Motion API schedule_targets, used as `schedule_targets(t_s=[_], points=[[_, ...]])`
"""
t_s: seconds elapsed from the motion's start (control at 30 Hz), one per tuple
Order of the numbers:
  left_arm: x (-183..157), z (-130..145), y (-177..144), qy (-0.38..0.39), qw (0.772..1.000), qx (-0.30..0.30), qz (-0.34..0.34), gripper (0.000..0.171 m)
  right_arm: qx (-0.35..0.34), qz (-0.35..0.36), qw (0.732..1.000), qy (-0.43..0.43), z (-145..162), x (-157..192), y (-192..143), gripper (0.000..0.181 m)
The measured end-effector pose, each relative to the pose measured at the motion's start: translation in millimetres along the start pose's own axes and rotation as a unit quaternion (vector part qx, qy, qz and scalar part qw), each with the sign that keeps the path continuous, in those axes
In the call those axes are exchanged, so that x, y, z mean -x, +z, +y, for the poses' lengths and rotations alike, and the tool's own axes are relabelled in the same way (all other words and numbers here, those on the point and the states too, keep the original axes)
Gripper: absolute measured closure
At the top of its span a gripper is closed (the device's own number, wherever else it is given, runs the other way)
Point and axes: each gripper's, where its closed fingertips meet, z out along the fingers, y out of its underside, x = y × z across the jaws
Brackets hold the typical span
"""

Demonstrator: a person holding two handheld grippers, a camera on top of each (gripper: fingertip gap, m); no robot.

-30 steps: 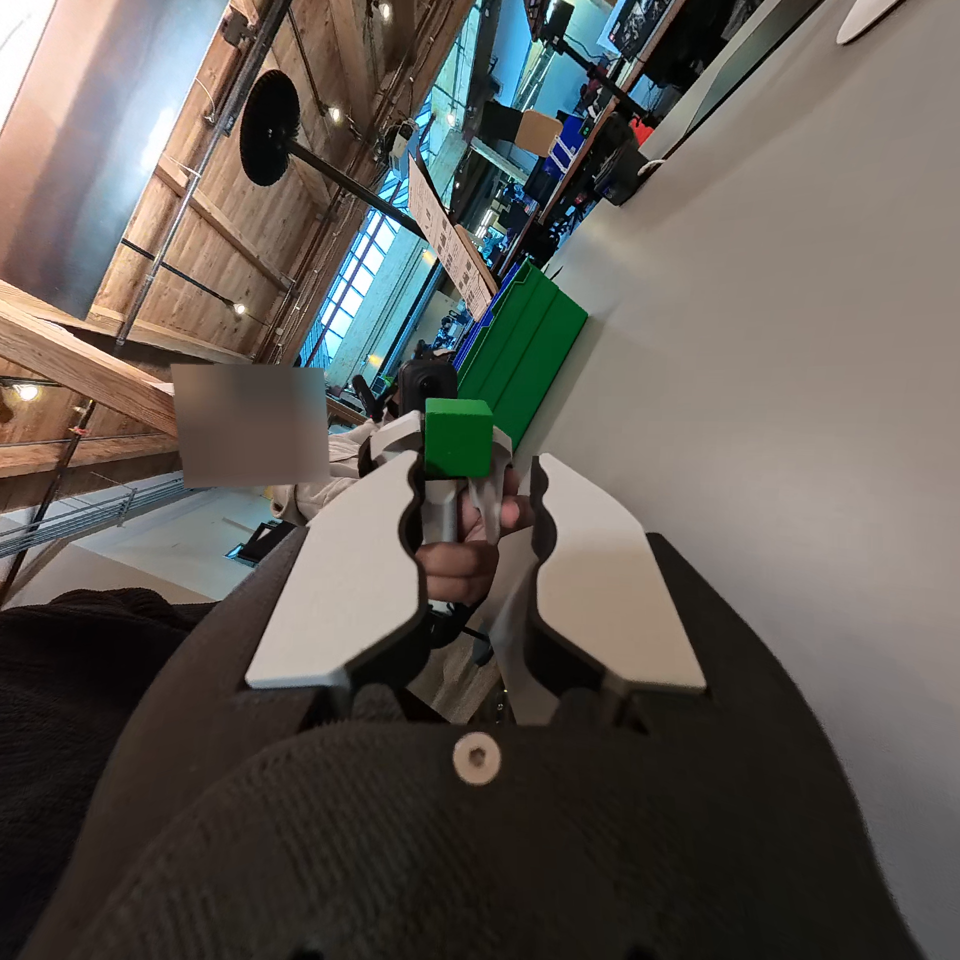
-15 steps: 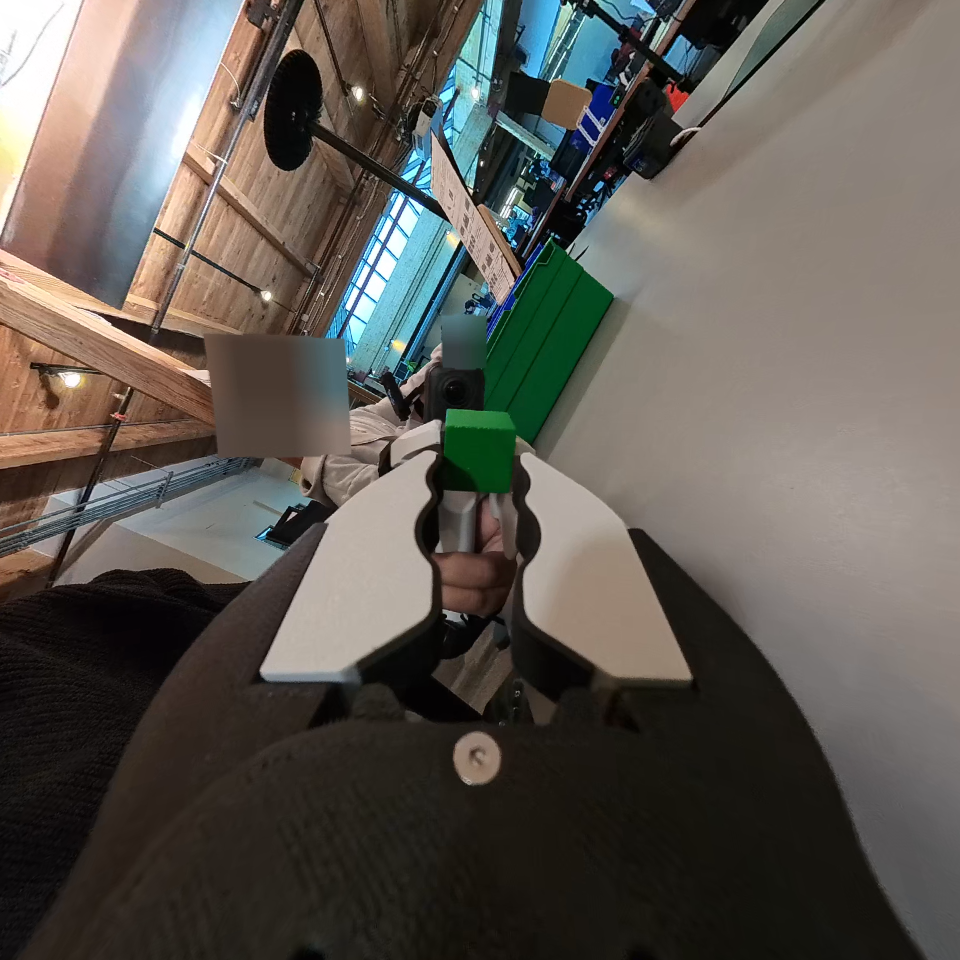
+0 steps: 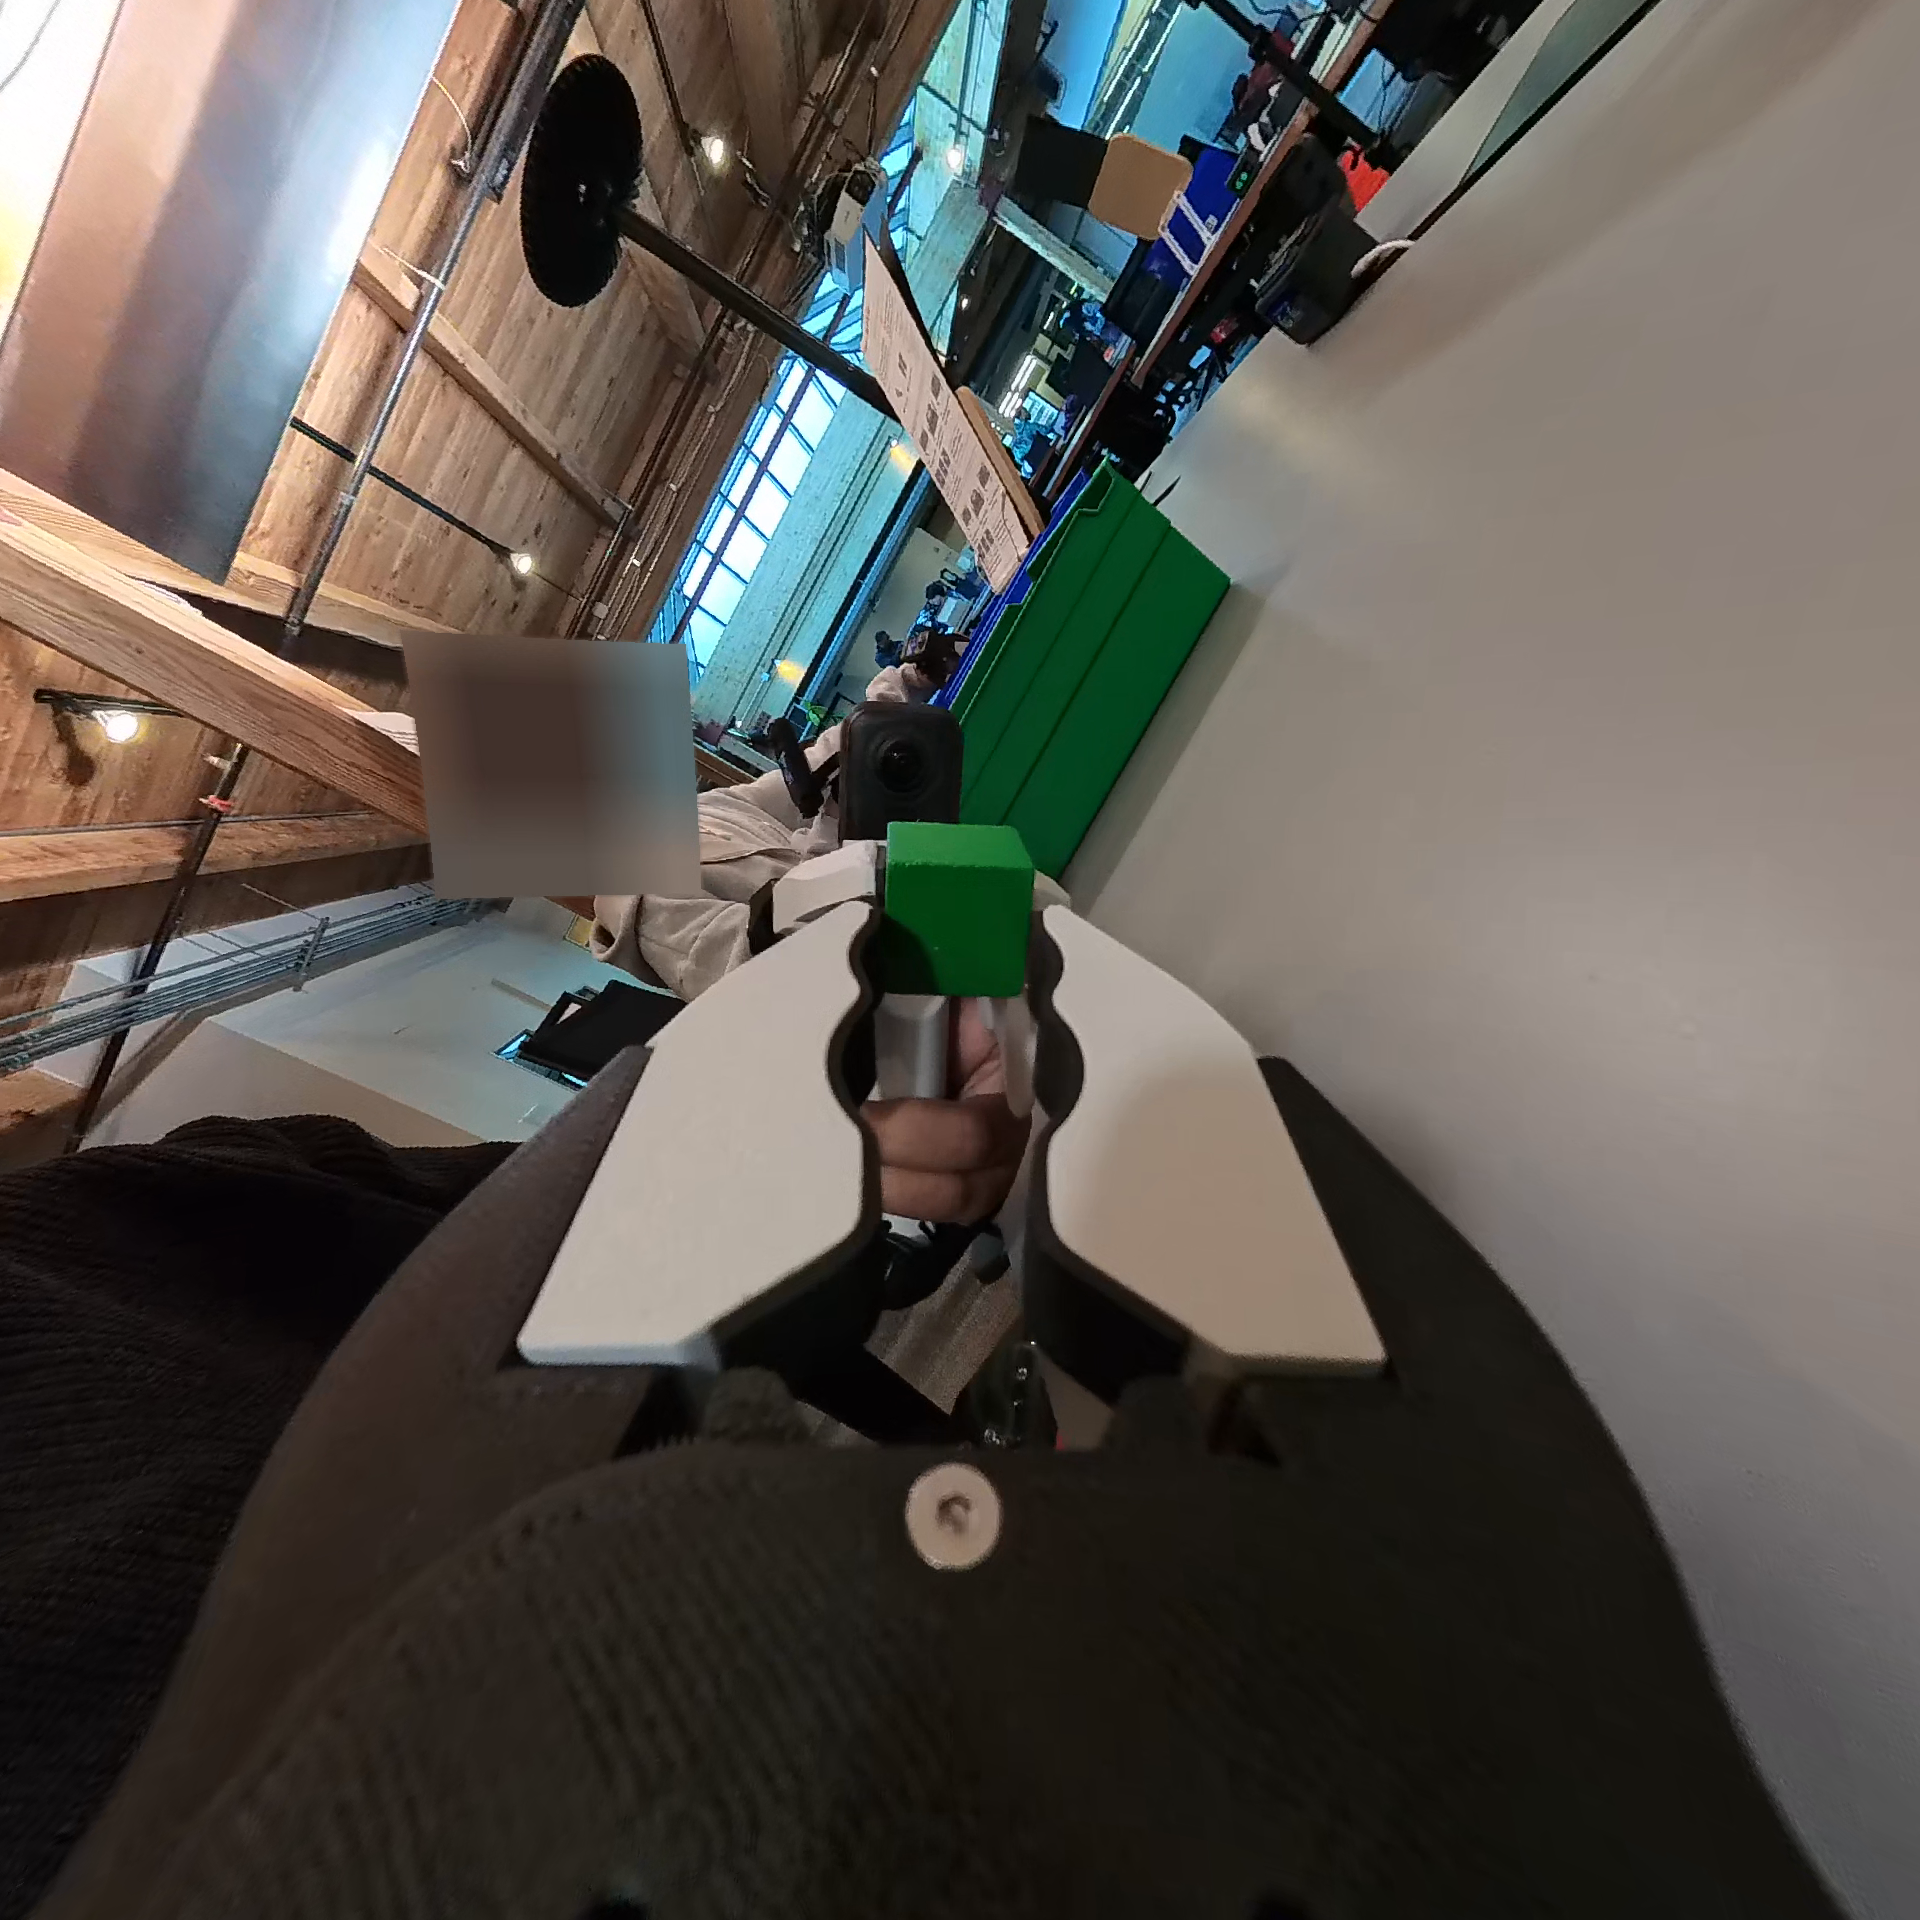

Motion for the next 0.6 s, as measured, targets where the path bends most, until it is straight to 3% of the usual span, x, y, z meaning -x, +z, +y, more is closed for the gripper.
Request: schedule_targets(t_s=[0.43,0.6], points=[[0,7,2,-0.001,0.999,0.037,0.005,0.144,0.012,0.008,1.000,-0.025,-1,0,-2,0.155],[-1,15,5,0.024,0.997,0.072,0.000,0.129,0.007,0.019,0.999,-0.037,-5,-1,-5,0.155]])
